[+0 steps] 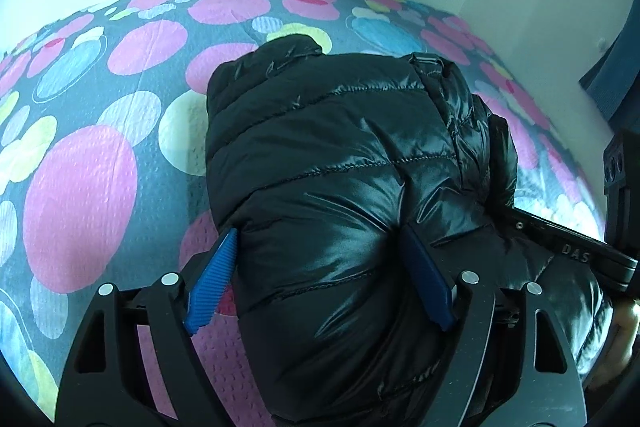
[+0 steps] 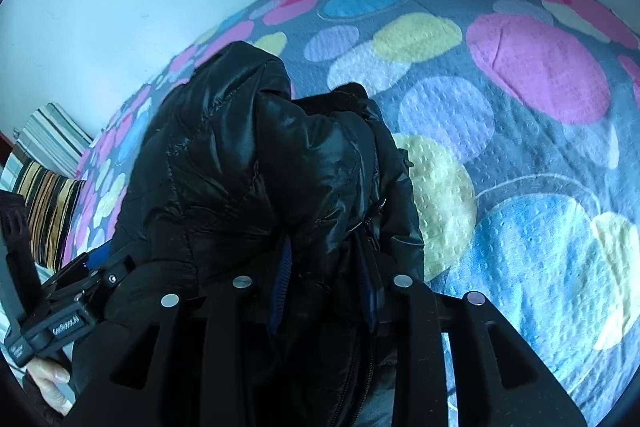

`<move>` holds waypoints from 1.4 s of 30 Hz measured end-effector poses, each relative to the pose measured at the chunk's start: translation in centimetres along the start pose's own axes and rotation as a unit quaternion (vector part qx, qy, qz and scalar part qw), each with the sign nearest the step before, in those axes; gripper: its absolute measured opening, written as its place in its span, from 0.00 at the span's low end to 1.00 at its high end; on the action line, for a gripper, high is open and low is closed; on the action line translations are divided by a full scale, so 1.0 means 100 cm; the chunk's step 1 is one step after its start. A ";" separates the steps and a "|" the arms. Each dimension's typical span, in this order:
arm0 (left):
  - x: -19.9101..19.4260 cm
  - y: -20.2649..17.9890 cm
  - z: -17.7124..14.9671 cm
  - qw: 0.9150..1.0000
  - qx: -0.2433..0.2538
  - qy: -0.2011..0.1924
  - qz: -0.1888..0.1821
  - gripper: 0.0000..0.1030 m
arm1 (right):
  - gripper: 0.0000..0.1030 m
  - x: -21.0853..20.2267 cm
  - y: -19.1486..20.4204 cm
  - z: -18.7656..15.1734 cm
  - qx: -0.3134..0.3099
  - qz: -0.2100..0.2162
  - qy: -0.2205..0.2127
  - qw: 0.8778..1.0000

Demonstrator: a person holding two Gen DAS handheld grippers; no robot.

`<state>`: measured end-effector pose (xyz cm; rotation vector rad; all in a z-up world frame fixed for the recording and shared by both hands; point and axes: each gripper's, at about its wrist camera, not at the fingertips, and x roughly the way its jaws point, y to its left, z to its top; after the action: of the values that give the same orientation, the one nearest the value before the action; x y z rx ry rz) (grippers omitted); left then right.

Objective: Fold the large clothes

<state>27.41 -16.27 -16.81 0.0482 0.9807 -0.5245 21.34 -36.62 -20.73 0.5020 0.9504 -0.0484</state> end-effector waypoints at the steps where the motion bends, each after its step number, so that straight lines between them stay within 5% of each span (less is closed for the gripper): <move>1: -0.005 0.002 0.001 1.000 0.001 -0.003 -0.001 0.80 | 0.33 -0.004 0.001 0.001 0.000 0.002 0.000 1.000; 5: -0.025 0.012 0.007 1.000 0.002 -0.026 0.011 0.79 | 0.40 -0.030 0.009 0.009 -0.010 0.003 0.004 1.000; 8: -0.031 0.029 0.018 0.999 -0.020 -0.044 0.010 0.79 | 0.40 -0.061 0.019 0.023 -0.025 -0.016 -0.033 0.999; 11: -0.020 0.046 0.035 0.998 -0.049 -0.038 0.004 0.78 | 0.40 -0.071 0.033 0.048 -0.038 0.008 -0.052 0.998; 15: 0.001 0.042 0.045 0.999 -0.028 -0.027 0.017 0.77 | 0.34 -0.047 0.055 0.077 -0.084 0.024 -0.040 0.995; 21: 0.034 0.037 0.046 0.999 -0.038 0.017 -0.005 0.77 | 0.31 0.028 0.030 0.076 -0.080 -0.026 0.066 0.994; 28: 0.053 0.019 0.041 0.999 -0.005 0.019 0.031 0.78 | 0.29 0.052 -0.004 0.052 -0.045 -0.006 0.061 0.997; 36: 0.030 0.027 0.040 1.000 -0.020 0.005 0.016 0.77 | 0.31 0.035 0.009 0.051 -0.060 -0.015 0.030 0.998; 42: -0.028 0.035 0.024 0.998 -0.044 -0.038 0.020 0.77 | 0.32 -0.004 0.015 0.055 -0.032 -0.011 -0.006 0.999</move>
<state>29.58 -12.75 -13.85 -0.0314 0.9261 -0.4424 25.70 -37.77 -17.17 0.4319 0.9431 -0.0408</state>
